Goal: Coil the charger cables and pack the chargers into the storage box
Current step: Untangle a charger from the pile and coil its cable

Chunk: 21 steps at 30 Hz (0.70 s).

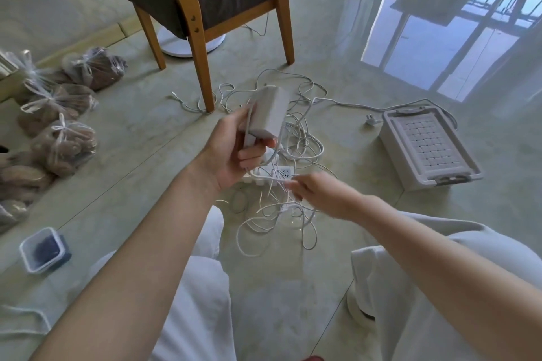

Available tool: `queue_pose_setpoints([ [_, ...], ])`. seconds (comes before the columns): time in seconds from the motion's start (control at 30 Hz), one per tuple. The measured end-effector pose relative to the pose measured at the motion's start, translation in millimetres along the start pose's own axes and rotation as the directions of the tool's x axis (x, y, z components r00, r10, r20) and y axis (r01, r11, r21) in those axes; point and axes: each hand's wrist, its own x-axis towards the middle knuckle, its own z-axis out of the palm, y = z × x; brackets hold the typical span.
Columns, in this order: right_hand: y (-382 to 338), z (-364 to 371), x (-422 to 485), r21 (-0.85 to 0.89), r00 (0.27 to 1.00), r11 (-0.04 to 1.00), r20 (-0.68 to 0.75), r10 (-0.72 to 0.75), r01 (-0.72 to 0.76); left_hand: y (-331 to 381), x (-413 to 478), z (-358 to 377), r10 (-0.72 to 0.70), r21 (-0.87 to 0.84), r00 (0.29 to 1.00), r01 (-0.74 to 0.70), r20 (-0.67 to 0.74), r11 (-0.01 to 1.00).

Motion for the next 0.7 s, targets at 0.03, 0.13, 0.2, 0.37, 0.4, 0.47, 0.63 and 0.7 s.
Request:
queue_pose_setpoints([
  [0.03,4,-7,4,0.025,0.998,0.999,-0.055,0.024,-0.023,3,-3,-1,0.004,0.084,1.000,-0.006,0.014,0.996],
  [0.13,13,-21,10,0.068,0.975,0.995,-0.203,0.091,-0.078,9,-10,-6,0.024,0.455,1.000,-0.024,0.006,0.890],
  [0.2,16,-26,14,0.090,0.951,0.990,-0.278,0.131,-0.110,8,-12,-9,0.050,0.659,0.999,-0.026,-0.018,0.752],
  [0.37,4,-27,16,-0.004,0.926,0.987,-0.347,0.146,-0.158,-11,-6,-20,0.105,0.932,0.985,0.095,-0.139,0.349],
  [0.4,1,-26,17,-0.033,0.921,0.984,-0.360,0.150,-0.173,-14,-4,-22,0.117,0.948,0.982,0.107,-0.148,0.299],
  [0.47,-4,-25,19,-0.022,0.905,0.983,-0.393,0.161,-0.184,-17,1,-26,0.161,0.959,0.973,0.119,-0.164,0.256],
  [0.63,-26,-15,18,0.176,0.939,0.977,-0.300,0.168,-0.118,-15,8,-24,0.284,0.980,0.938,0.183,-0.200,0.084],
  [0.7,-36,1,14,0.276,0.963,0.958,-0.227,0.148,-0.083,-15,10,-20,0.288,0.977,0.934,0.208,-0.210,0.038],
])
